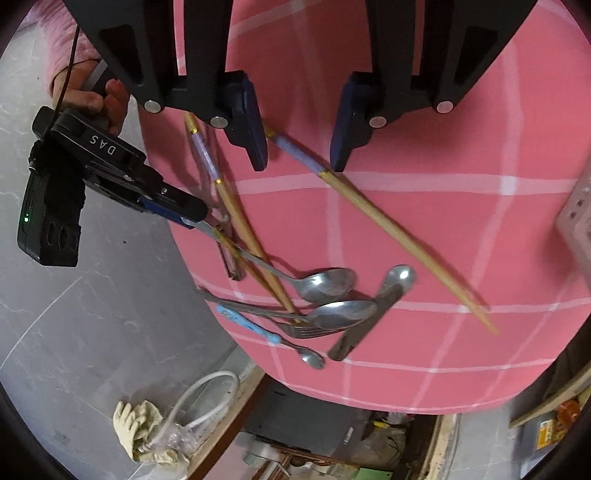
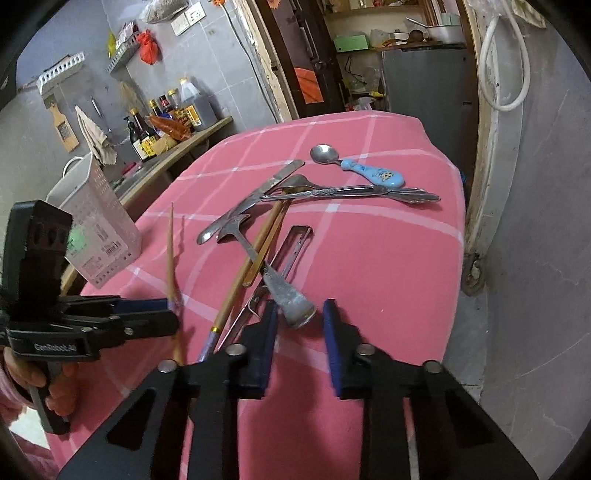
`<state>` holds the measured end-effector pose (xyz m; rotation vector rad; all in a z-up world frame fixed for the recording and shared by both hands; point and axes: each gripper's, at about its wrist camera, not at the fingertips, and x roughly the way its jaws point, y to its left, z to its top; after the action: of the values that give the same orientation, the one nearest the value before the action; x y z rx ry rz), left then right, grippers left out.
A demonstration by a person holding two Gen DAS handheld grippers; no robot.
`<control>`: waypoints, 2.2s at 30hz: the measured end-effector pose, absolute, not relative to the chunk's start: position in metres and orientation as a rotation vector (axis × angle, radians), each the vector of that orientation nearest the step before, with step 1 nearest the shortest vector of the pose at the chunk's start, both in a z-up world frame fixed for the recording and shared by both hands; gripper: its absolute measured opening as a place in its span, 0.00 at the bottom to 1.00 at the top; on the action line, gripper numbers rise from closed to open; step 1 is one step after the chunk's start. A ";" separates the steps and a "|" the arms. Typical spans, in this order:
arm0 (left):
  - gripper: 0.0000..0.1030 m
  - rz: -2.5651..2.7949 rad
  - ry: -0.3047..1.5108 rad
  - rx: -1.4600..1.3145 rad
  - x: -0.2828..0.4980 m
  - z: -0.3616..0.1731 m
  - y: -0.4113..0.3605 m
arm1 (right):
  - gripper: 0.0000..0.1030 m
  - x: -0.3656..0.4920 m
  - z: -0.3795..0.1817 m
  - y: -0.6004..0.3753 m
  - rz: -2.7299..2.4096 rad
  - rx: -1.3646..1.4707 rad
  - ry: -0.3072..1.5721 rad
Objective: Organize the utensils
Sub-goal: 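Grasp a wooden chopstick with the left gripper while the right gripper grasps a steel spoon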
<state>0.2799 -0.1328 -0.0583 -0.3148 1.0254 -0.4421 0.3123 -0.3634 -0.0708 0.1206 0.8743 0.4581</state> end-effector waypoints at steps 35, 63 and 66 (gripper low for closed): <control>0.57 -0.578 1.095 -0.632 0.313 -0.072 -0.152 | 0.12 0.306 -0.069 -0.381 0.483 0.183 0.841; 0.16 -0.608 1.165 -0.673 0.322 -0.082 -0.159 | 0.09 0.308 -0.081 -0.382 0.541 0.257 0.857; 0.11 -0.603 1.163 -0.657 0.321 -0.083 -0.159 | 0.09 0.309 -0.083 -0.384 0.539 0.259 0.859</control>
<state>0.3212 -0.1592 -0.0829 -0.6572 1.1630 -0.6032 0.3093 -0.3836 -0.0828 0.2595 0.8585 0.5387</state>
